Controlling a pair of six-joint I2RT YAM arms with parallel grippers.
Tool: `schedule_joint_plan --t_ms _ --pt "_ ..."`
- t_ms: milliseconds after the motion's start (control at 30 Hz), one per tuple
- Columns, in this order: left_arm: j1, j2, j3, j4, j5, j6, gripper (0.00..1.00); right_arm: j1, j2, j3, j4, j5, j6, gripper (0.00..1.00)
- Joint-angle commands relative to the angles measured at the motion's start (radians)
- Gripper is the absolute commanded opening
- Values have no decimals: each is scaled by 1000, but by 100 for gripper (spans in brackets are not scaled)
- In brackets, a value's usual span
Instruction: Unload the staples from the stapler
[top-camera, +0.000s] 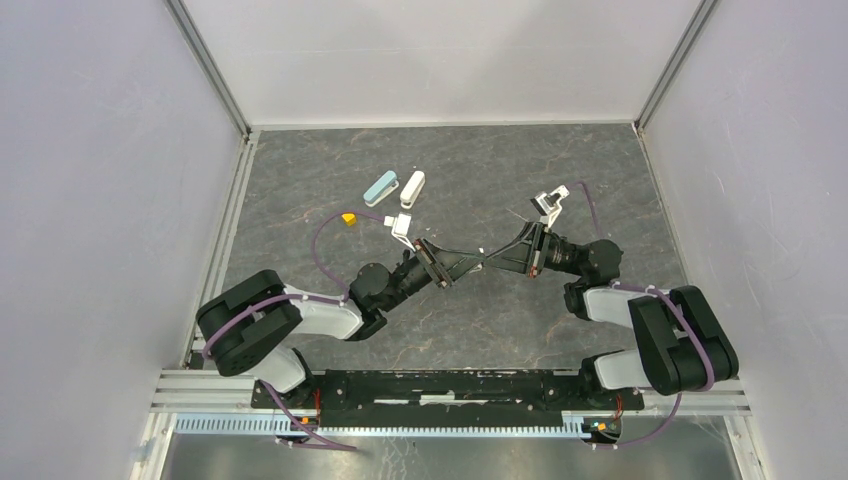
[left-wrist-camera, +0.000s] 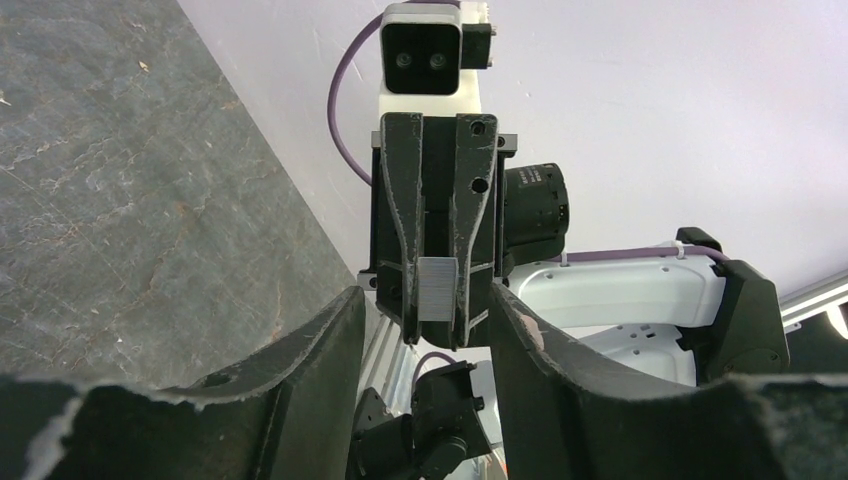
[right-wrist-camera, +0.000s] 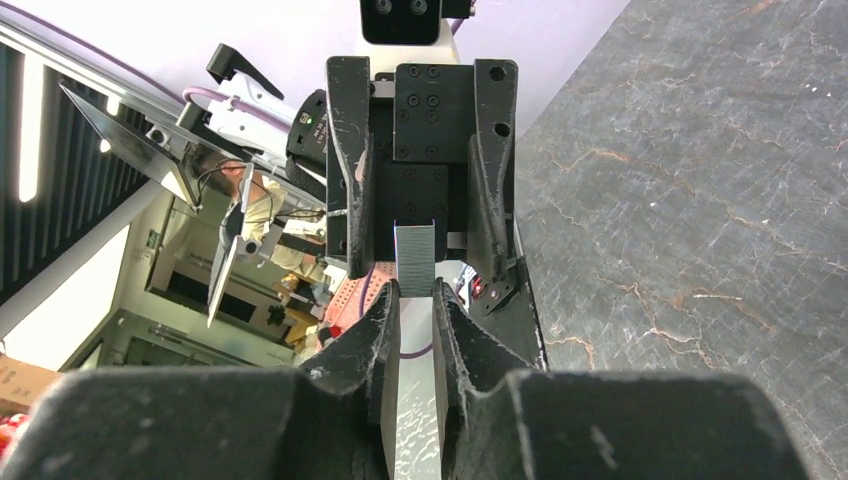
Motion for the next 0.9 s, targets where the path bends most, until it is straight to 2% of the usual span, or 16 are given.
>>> schedule_joint_plan --t_ms 0,300,767,867 --pt "8 -28 3 16 4 2 56 -1 -38 13 284 -15 -50 19" --pt "46 -72 11 -49 39 19 56 9 -64 2 200 -32 -122 19" --pt "47 -32 47 -2 129 33 55 22 -68 3 98 -38 -203 19" --pt "47 -31 58 -14 138 37 51 25 -66 4 90 -37 -209 19"
